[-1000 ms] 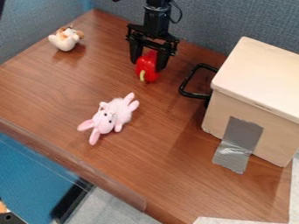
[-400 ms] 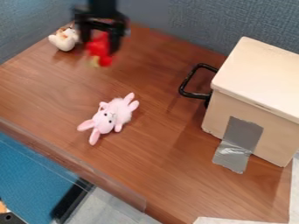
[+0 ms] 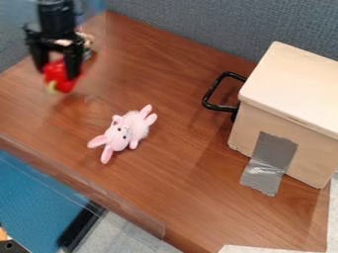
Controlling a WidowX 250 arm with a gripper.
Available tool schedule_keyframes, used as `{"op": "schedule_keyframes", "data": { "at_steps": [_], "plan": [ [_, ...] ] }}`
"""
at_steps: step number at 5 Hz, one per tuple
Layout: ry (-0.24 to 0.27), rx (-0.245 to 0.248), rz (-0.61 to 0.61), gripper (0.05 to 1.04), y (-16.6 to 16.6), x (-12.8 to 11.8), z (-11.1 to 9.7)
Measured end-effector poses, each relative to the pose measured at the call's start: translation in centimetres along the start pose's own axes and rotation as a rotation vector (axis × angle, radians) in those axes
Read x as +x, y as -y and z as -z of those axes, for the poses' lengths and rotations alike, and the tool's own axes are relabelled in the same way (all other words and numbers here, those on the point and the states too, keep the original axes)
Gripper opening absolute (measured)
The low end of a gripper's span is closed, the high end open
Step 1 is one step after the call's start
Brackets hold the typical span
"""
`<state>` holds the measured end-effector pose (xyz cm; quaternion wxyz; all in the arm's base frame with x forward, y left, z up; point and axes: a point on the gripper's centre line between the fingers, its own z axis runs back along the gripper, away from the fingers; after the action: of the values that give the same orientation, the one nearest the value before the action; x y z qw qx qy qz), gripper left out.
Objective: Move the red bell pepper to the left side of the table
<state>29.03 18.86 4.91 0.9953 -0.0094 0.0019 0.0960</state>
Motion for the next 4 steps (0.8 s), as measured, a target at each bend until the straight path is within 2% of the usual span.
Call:
{"op": "schedule_keyframes", "data": {
  "at_steps": [1, 3, 4],
  "plan": [
    [0.012, -0.006, 0.004, 0.821, -0.96, -0.94, 0.20],
    [0.005, 0.009, 0.048, 0.852, -1.13, -1.26, 0.57],
    [-0.004, 0.014, 0.053, 1.007, -1.15, -1.38, 0.57]
  ]
}}
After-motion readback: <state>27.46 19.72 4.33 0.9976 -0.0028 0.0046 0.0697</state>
